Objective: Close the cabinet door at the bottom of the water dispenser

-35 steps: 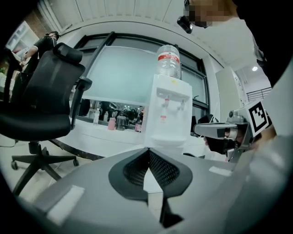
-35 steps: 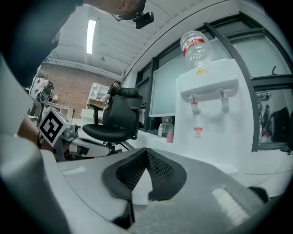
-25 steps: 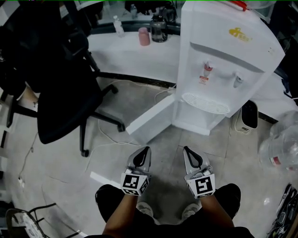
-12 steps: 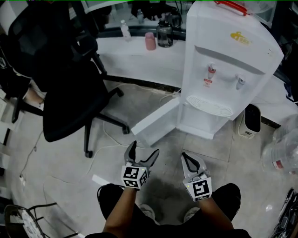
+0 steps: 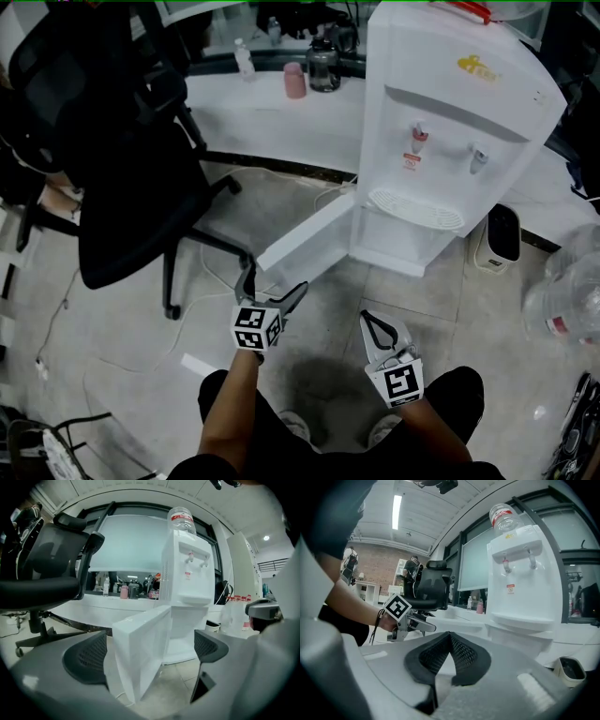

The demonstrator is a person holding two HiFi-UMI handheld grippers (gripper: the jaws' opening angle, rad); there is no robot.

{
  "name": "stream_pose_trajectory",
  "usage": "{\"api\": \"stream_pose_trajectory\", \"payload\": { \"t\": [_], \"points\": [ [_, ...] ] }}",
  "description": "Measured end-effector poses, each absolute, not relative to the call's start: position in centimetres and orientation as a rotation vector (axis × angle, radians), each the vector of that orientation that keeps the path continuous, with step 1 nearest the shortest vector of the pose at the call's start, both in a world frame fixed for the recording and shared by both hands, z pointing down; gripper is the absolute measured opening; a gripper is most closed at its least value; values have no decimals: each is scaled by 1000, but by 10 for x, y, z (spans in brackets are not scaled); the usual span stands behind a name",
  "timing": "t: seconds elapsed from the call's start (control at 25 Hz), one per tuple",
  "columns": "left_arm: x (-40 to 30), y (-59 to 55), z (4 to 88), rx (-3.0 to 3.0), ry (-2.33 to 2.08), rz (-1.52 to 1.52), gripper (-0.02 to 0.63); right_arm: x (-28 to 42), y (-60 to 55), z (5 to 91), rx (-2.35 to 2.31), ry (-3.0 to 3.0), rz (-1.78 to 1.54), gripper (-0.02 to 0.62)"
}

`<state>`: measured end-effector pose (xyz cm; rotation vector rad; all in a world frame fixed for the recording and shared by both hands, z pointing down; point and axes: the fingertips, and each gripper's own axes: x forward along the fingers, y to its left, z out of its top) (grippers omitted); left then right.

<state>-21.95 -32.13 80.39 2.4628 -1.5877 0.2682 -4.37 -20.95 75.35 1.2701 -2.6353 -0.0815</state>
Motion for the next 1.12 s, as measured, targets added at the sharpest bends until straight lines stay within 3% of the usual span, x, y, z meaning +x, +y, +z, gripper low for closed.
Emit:
{"api": "stream_pose_trajectory", "payload": {
  "t": [0.6, 1.12],
  "points": [
    [-214, -331, 811, 2499, -1550, 350, 563, 25, -239, 740, 1494, -2519, -100, 3],
    [-166, -270, 812, 2558, -1404, 362, 524, 41, -244, 744, 1544, -2490, -76, 3]
  ]
}}
